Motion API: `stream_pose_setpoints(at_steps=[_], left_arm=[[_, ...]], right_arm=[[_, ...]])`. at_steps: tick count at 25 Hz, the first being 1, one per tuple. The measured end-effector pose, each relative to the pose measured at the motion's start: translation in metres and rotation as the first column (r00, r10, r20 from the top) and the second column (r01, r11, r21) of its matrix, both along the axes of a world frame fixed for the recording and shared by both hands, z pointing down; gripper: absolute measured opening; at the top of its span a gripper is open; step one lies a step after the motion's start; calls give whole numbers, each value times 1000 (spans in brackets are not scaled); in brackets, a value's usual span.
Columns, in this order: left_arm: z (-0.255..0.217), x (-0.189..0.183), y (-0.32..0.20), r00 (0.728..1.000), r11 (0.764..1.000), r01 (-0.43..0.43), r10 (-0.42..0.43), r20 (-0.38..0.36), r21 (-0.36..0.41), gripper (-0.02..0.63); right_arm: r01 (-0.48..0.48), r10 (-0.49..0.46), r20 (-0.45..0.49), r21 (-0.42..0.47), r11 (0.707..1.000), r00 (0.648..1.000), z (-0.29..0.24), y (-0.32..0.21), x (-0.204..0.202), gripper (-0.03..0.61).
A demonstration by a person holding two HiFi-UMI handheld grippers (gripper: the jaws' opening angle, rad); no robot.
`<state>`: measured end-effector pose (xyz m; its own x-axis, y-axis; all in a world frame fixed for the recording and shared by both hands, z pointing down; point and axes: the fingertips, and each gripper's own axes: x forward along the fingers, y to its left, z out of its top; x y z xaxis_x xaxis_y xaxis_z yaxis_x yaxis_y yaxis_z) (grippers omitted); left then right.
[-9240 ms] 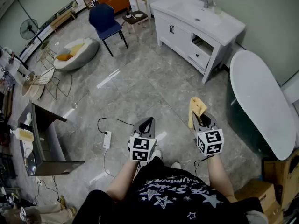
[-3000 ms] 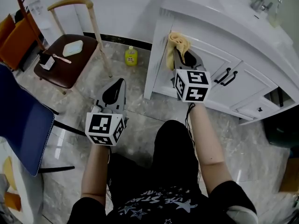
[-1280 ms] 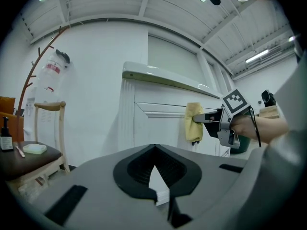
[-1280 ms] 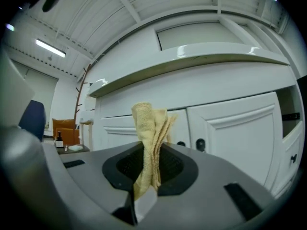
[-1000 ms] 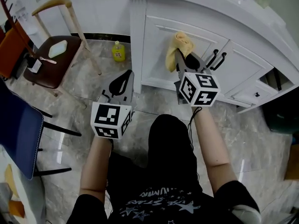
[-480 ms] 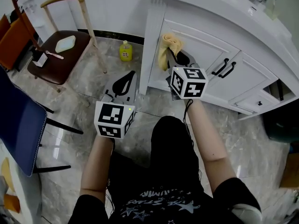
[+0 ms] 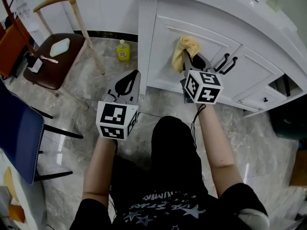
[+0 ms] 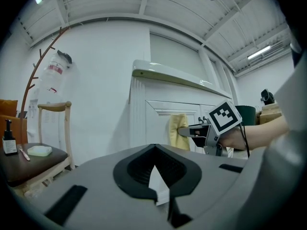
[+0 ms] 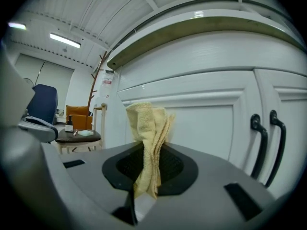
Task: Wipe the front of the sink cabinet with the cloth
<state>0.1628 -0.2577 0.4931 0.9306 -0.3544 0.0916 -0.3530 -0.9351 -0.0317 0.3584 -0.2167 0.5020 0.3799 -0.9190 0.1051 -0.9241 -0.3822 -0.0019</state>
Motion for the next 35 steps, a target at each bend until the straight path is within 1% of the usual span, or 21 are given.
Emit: stream_pose_setpoints(at_steps=[6,13,20,23,25,27,31,35], left_arm=[[7,21,19,999,999,-40,40,6,-10,15],[15,33,34,997,997,-74,74,10,-23,15],[21,35,39,996,996,-85,85,13,-37,15],[21,31,36,997,996,-80,81,11,-37,15],[21,27,33,997,997,-74,75,11,-36,15],[21,22,28,998,997,-64,65,12,-36,15],[25,12,19,999,998,-44,45,19,-41,14],[29,0,9,999,998,-25,26,24,-49,15]], right_arm=[[-106,106,-2,1,994,994,6,42,31,64],[-226,226,7,-7,974,974,16,79,57,64],[-299,299,10,-24,954,954,26,97,67,64],[-311,311,5,-22,950,950,26,99,65,64],[-299,299,-5,-20,954,954,25,97,58,64],[-260,260,-11,-23,965,966,25,88,47,64],[-136,136,-5,-45,990,991,33,56,13,64],[-19,16,-42,-70,997,999,41,19,-22,64]])
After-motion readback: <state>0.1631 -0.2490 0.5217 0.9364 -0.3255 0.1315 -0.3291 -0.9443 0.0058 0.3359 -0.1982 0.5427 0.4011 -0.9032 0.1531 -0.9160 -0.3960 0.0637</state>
